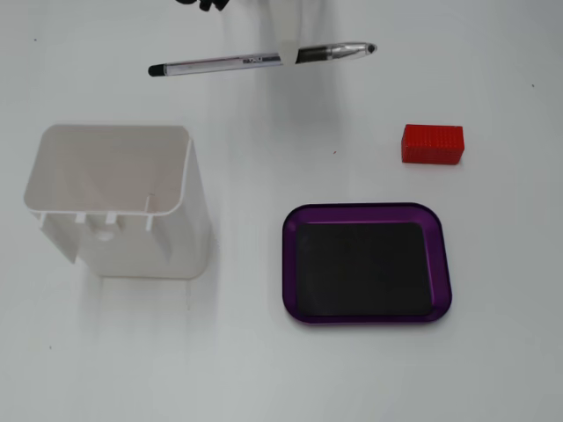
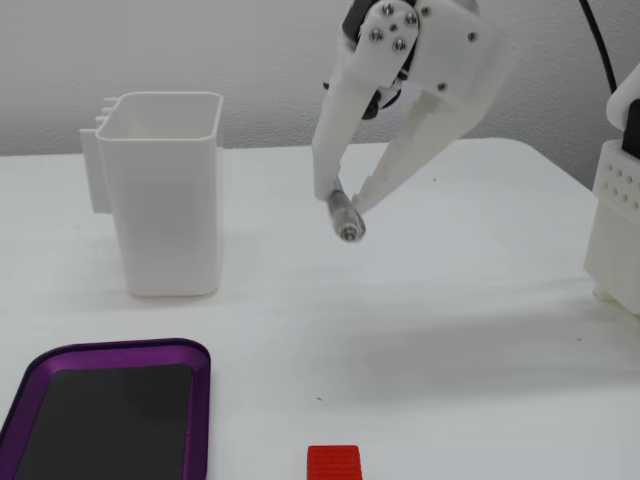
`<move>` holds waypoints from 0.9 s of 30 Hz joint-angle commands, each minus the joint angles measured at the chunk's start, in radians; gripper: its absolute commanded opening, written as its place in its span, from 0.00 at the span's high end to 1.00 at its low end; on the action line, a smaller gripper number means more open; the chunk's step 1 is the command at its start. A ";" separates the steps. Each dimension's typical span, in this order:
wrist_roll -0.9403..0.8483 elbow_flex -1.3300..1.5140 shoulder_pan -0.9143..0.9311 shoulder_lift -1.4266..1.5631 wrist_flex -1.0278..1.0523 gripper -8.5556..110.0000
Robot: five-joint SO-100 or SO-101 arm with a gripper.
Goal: Pick up the pen and put it in the pen holder.
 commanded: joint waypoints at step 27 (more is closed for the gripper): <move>0.765 -1.169 0.158 -0.606 0.005 0.93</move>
